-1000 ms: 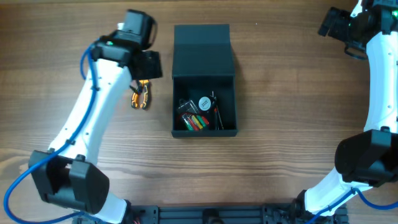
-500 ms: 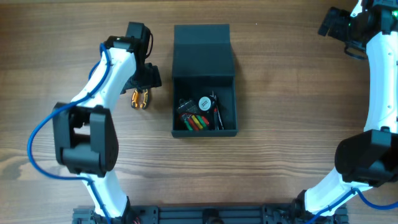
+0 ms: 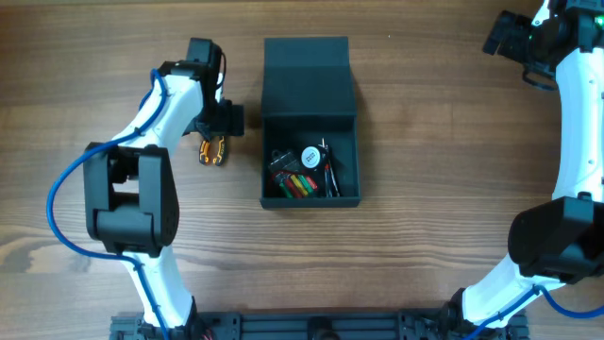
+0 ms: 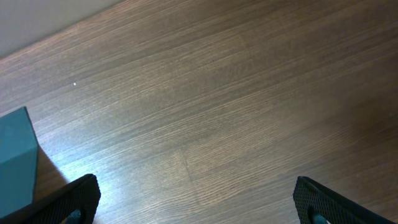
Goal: Pack container
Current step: 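Lower the left gripper onto the orange-black pliers and close it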
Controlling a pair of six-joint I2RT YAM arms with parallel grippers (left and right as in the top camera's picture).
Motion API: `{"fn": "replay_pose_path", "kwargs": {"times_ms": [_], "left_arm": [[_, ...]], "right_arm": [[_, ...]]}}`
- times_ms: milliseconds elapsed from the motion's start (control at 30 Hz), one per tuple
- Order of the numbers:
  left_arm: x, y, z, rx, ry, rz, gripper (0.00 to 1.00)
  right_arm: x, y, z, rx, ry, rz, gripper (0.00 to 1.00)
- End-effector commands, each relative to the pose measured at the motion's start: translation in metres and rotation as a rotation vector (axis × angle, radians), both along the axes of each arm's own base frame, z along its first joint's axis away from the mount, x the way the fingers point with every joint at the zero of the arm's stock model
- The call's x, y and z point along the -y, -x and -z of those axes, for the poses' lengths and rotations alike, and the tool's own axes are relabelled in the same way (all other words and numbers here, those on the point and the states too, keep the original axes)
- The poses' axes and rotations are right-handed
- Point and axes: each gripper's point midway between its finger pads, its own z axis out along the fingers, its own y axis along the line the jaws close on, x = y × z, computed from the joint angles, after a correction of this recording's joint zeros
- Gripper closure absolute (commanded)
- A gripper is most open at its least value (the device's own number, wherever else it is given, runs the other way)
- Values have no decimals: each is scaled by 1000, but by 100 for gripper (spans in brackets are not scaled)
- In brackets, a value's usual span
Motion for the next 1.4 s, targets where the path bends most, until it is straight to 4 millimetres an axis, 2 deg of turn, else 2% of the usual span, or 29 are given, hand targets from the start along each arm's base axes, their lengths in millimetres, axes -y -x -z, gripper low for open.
{"fn": "replay_pose_path", "kwargs": {"times_ms": [0, 133, 300, 500, 567, 633, 733, 900, 967, 1000, 1200, 1367], "left_arm": [[-10, 2, 11, -27, 52, 1, 0], [-8, -4, 10, -2, 103, -11, 0], [9, -7, 13, 5, 148, 37, 0], [13, 15, 48, -129, 148, 6, 0], [17, 19, 49, -143, 152, 14, 0], [21, 23, 49, -161, 150, 23, 6], [29, 37, 48, -214, 144, 1, 6], [30, 36, 48, -210, 143, 3, 6], [30, 36, 48, -209, 143, 3, 9], [28, 35, 48, -202, 130, 3, 15], [23, 30, 49, -178, 105, -78, 23], [23, 30, 49, -179, 105, -80, 31]], "right_arm": [[-2, -2, -11, 27, 8, -17, 0], [-2, -2, -11, 27, 8, -17, 0], [-2, -2, -11, 27, 8, -16, 0], [-2, -2, -11, 27, 8, -17, 0], [-2, -2, -11, 27, 8, -17, 0], [-2, -2, -11, 27, 8, -17, 0], [-2, -2, -11, 27, 8, -16, 0], [-2, -2, -11, 27, 8, -16, 0], [-2, -2, -11, 27, 8, -16, 0], [-2, -2, -11, 27, 8, -17, 0], [-2, -2, -11, 27, 8, -16, 0], [-2, -2, -11, 27, 8, -16, 0]]}}
